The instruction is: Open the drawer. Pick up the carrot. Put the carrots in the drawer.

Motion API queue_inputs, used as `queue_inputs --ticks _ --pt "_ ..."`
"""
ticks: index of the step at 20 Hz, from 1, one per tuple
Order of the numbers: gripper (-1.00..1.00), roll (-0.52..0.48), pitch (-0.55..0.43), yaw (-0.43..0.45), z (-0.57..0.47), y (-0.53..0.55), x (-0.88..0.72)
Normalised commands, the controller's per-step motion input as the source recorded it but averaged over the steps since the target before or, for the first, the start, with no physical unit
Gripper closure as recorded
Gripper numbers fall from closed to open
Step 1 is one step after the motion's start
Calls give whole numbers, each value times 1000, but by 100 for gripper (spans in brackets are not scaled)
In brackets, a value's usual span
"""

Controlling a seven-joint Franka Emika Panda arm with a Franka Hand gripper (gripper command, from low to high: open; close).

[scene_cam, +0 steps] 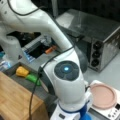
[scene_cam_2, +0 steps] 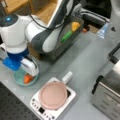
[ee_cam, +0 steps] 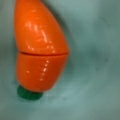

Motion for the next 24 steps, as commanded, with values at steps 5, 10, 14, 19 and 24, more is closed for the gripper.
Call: queue_inputs --ticks 5,10,14,19,24 --pt "-100 156 22 9 30 -97 214" --pt "-100 153 16 -3 33 -75 202" --pt "-100 141 14 -18 -6 -70 199" --pt "-100 146 2 -23 -27 -65 211" --pt "-100 139 -1 -27 -20 -61 228"
